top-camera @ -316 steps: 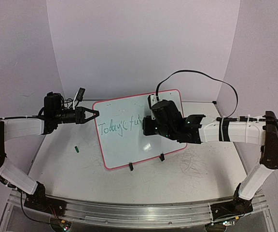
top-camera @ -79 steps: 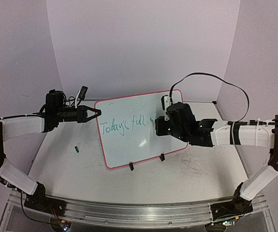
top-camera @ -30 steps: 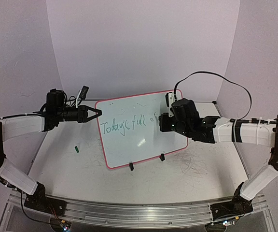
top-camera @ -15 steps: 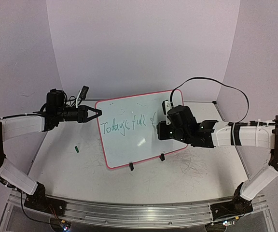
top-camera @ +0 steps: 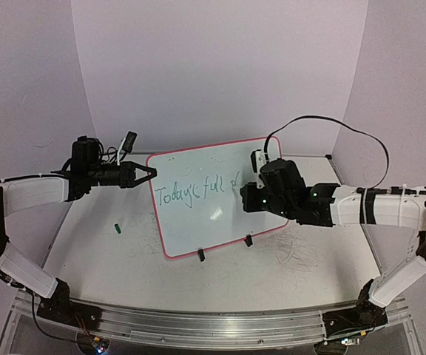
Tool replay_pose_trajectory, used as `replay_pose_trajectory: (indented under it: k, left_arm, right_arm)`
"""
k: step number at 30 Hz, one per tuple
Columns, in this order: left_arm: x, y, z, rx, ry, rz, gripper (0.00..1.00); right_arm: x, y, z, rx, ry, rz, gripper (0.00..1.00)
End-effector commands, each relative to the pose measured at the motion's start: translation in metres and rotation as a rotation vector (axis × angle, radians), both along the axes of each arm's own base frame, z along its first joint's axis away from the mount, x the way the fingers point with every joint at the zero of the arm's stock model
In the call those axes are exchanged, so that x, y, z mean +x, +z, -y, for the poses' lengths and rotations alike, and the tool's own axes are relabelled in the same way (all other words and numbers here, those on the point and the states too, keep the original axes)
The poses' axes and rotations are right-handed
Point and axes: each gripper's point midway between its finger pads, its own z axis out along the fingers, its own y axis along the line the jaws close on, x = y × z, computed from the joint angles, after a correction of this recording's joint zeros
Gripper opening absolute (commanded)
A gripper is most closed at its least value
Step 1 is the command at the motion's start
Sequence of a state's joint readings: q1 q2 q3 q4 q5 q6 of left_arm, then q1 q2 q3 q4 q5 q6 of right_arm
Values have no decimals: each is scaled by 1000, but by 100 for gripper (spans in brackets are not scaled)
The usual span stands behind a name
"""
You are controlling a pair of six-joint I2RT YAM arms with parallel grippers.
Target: Write a sentence on the whiteboard
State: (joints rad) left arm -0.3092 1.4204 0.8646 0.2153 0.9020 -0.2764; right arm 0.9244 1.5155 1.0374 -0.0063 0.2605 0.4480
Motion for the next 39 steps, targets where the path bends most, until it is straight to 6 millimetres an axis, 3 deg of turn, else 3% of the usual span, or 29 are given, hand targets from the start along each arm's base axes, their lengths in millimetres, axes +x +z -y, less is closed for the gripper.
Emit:
replay_pose_trajectory:
  k: [1, 14, 22, 33, 37, 39]
  left_arm:
    - [3, -9, 3, 72, 18, 48, 0]
    - [4, -10, 3, 75, 18, 46, 0]
    - [3, -9, 3, 76, 21, 51, 0]
    - [4, -9, 3, 76, 18, 49, 0]
    - [4, -9, 3, 76, 21, 52, 0]
    - [4, -10, 3, 77, 20, 49, 0]
  right_arm:
    - [16, 35, 9, 58, -48, 80, 0]
    - [28, 41, 1, 51, -45, 109, 0]
    - [36, 31, -3, 30, -65, 97, 0]
    - [36, 8, 19, -61, -166, 41, 0]
    - [34, 17, 27, -55, -186, 53, 0]
    - [29, 37, 20, 19, -124, 103, 0]
